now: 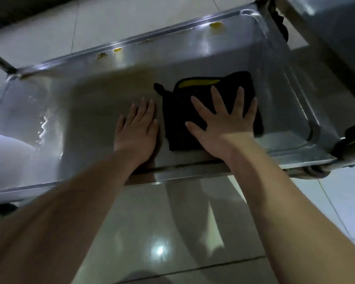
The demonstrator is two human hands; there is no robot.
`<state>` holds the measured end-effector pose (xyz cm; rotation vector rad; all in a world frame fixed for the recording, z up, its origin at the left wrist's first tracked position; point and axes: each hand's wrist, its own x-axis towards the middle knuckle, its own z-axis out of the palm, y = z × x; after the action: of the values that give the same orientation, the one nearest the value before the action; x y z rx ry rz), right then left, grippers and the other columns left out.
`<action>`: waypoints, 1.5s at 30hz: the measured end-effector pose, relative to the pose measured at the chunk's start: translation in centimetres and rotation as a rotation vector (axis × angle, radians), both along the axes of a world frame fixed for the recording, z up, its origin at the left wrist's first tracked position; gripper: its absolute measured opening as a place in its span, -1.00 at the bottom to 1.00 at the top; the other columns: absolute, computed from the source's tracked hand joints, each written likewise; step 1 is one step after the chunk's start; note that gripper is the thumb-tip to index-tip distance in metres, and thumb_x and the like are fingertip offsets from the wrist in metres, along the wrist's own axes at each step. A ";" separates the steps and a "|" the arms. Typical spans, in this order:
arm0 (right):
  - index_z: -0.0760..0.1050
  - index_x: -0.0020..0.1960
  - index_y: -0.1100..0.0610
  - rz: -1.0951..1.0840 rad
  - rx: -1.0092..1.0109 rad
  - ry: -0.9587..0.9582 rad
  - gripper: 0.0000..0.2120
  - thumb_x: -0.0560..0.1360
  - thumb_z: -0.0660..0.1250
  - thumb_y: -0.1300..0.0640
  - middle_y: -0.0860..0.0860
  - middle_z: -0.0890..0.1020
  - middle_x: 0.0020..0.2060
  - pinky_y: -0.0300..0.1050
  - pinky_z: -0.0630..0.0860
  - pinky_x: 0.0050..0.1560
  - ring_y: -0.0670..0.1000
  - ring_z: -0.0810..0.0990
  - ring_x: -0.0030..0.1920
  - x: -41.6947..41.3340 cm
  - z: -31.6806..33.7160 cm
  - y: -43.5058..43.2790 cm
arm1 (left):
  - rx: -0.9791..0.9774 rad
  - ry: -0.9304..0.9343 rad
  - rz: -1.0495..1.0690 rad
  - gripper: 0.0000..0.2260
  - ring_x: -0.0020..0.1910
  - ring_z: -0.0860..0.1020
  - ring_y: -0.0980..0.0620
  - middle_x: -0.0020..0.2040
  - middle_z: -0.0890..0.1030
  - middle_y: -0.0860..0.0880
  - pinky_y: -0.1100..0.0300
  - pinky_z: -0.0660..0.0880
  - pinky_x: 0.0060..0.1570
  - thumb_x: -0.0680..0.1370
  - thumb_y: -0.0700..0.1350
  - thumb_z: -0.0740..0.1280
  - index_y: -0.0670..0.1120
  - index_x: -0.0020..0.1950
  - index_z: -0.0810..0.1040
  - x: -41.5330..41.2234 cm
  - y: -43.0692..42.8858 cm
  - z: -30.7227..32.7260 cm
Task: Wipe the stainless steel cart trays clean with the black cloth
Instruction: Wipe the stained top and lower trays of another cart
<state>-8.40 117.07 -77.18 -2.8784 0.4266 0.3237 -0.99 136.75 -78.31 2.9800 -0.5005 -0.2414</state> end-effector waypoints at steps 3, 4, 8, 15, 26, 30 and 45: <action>-0.11 0.54 -0.36 0.005 -0.066 -0.086 -0.40 0.52 -0.20 -0.42 -0.01 -0.07 0.60 0.44 -0.24 0.43 0.42 -0.19 0.52 -6.2 0.0 2.5 | 0.003 0.006 -0.177 -0.54 0.58 -0.14 0.12 0.60 -0.12 0.17 -0.01 -0.21 0.53 0.69 0.12 -0.09 0.22 0.59 -0.12 1.0 2.8 0.5; -0.03 0.54 -0.33 -0.006 -0.083 -0.088 -0.40 0.52 -0.19 -0.40 0.01 0.03 0.60 0.45 -0.18 0.43 0.45 -0.11 0.51 -7.4 0.2 3.4 | 0.009 -0.017 -0.190 -0.53 0.58 -0.14 0.11 0.60 -0.11 0.16 -0.03 -0.22 0.53 0.68 0.15 -0.10 0.24 0.58 -0.11 1.1 3.3 0.4; -0.28 0.51 -0.37 -0.003 -0.066 -0.005 -0.46 0.55 -0.28 -0.37 -0.04 -0.21 0.59 0.49 -0.25 0.40 0.45 -0.28 0.49 -6.5 0.5 4.7 | 0.013 -0.046 0.140 -0.45 0.59 -0.21 -0.05 0.62 -0.17 0.07 -0.13 -0.24 0.52 0.66 0.20 -0.02 0.15 0.61 -0.12 1.0 3.5 -0.2; -0.26 0.50 -0.40 0.175 -0.045 -0.038 -0.42 0.53 -0.19 -0.44 -0.12 -0.27 0.57 0.50 -0.36 0.36 0.39 -0.38 0.48 5.0 -0.1 5.3 | 0.030 -0.015 0.228 -0.51 0.59 -0.20 -0.02 0.61 -0.18 0.12 -0.12 -0.20 0.52 0.69 0.05 -0.09 0.19 0.60 -0.17 0.7 3.6 -0.3; -0.21 0.54 -0.34 0.082 -0.029 -0.001 -0.37 0.53 -0.15 -0.45 -0.08 -0.22 0.59 0.49 -0.32 0.38 0.38 -0.32 0.51 12.1 0.1 5.6 | 0.019 -0.057 -0.001 -0.51 0.59 -0.17 0.02 0.62 -0.14 0.11 -0.06 -0.22 0.53 0.68 0.09 -0.11 0.15 0.61 -0.13 1.2 6.7 -0.2; -0.26 0.52 -0.36 0.082 -0.013 -0.018 -0.40 0.54 -0.18 -0.42 -0.11 -0.25 0.58 0.48 -0.36 0.37 0.37 -0.36 0.50 5.0 0.2 6.8 | 0.014 -0.066 0.011 -0.51 0.59 -0.17 0.01 0.62 -0.14 0.07 -0.07 -0.22 0.53 0.68 0.08 -0.11 0.10 0.62 -0.13 1.1 6.7 -0.4; -0.40 0.45 -0.41 0.076 -0.111 0.114 -0.43 0.54 -0.21 -0.41 -0.15 -0.36 0.54 0.48 -0.35 0.38 0.35 -0.41 0.48 1.1 0.5 9.7 | -0.052 -0.053 0.163 -0.48 0.59 -0.17 -0.07 0.63 -0.13 0.05 -0.14 -0.22 0.50 0.67 0.11 -0.08 0.09 0.62 -0.12 0.7 8.1 -1.0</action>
<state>-7.27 126.80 -76.66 -2.9993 0.3661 0.4941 -0.29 144.80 -79.32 2.9619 -0.2616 -0.1329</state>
